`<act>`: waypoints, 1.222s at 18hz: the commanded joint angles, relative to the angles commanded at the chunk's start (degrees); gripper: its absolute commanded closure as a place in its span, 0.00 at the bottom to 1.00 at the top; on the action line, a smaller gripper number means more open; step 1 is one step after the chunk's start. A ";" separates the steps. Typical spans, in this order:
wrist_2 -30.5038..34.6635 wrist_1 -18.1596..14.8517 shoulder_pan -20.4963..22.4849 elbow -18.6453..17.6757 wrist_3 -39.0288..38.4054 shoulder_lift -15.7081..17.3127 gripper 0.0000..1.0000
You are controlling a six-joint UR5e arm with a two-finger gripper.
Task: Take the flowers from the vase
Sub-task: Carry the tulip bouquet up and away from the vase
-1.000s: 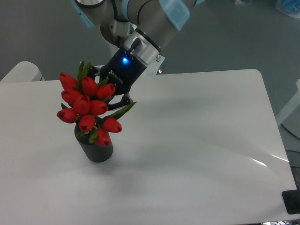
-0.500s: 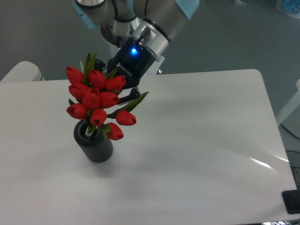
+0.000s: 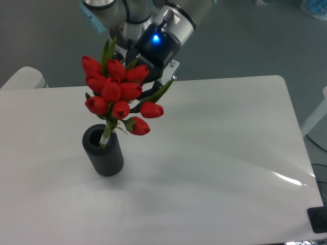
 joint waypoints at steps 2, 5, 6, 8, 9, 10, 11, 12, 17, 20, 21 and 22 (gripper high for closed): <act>0.00 0.26 1.58 1.66 1.66 -1.22 0.78; 0.00 0.09 4.14 4.39 4.48 -4.82 0.78; 0.00 0.09 4.92 5.27 5.27 -6.14 0.78; 0.00 0.09 6.94 6.33 7.11 -7.99 0.78; 0.09 0.00 7.82 6.68 8.51 -9.04 0.78; 0.09 0.00 8.53 6.94 10.10 -9.92 0.78; 0.09 0.00 9.14 7.21 11.50 -10.54 0.78; 0.17 0.00 9.93 7.30 13.00 -11.24 0.78; 0.61 -0.09 12.93 6.16 18.81 -12.48 0.78; 1.05 -0.09 13.45 5.45 19.87 -13.10 0.78; 1.05 0.00 13.63 5.19 19.87 -13.10 0.78; 1.14 0.00 13.98 4.75 19.95 -13.01 0.78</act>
